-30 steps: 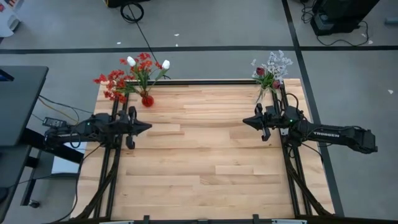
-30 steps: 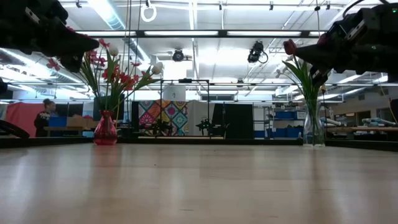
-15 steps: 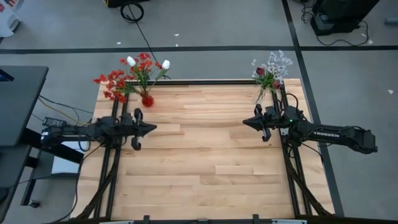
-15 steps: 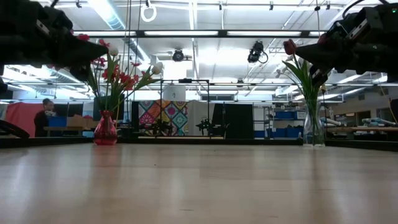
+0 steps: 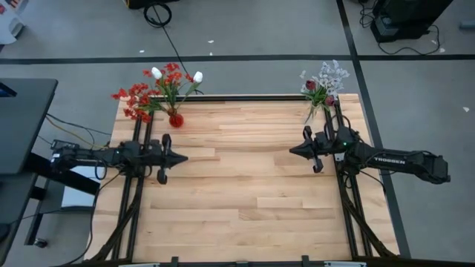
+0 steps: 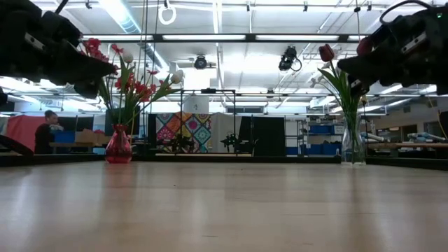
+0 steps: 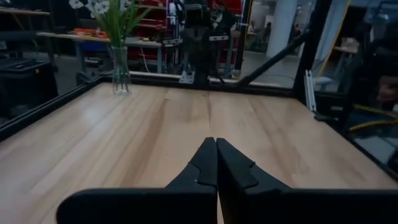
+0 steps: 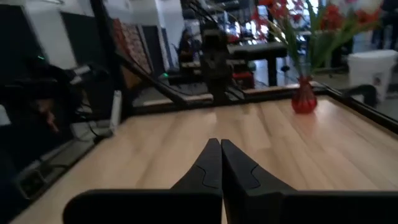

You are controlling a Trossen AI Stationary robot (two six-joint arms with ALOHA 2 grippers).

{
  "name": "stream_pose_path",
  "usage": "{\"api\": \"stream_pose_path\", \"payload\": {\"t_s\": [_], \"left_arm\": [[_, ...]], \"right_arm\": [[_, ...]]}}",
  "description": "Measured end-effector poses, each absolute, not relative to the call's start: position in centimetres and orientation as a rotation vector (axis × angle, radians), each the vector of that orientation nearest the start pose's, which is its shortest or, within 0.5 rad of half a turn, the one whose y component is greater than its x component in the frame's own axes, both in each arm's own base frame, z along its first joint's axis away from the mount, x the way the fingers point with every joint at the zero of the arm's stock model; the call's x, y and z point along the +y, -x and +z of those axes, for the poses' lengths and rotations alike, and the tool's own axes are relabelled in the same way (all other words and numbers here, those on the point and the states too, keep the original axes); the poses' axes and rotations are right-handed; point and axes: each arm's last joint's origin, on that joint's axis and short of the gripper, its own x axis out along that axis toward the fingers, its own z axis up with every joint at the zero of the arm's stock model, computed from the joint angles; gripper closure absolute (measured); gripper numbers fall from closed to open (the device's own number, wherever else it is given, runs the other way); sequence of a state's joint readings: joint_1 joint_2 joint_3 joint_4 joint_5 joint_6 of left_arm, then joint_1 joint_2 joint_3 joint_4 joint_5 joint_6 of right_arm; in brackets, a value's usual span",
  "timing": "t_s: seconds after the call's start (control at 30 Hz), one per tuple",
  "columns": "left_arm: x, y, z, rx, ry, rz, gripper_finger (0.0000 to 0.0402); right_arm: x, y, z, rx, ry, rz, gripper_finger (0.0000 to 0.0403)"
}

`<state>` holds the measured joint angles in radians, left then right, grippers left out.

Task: Sort flowers into vase by color
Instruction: Return to Home Position

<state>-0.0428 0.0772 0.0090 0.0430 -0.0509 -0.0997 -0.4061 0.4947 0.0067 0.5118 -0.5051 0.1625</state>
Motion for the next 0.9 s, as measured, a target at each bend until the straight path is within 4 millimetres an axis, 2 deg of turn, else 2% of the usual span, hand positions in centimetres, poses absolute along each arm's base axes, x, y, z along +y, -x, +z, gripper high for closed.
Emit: {"api": "stream_pose_path", "payload": {"t_s": [0.4,0.67,0.73,0.83,0.9], "left_arm": [[-0.3,-10.2,17.0,-0.028,0.077,0.010,0.0401],[-0.5,-10.2,16.9,-0.021,0.221,-0.025,0.0396],[-0.7,-10.2,16.9,-0.018,0.217,-0.046,0.0398],[-0.9,-10.2,16.8,-0.010,0.216,-0.048,0.0400],[-1.0,-10.1,16.8,-0.011,0.217,-0.043,0.0400]], "right_arm": [[-4.1,-11.8,17.1,-0.024,-0.141,0.128,0.0398],[-3.2,-12.2,17.5,-0.052,-0.268,0.167,0.0398],[-2.5,-12.5,18.0,-0.062,-0.269,0.173,0.0399],[-1.8,-12.9,19.9,-0.134,-0.184,0.143,0.0400],[-1.5,-12.8,20.4,-0.161,-0.140,0.119,0.0400]]}}
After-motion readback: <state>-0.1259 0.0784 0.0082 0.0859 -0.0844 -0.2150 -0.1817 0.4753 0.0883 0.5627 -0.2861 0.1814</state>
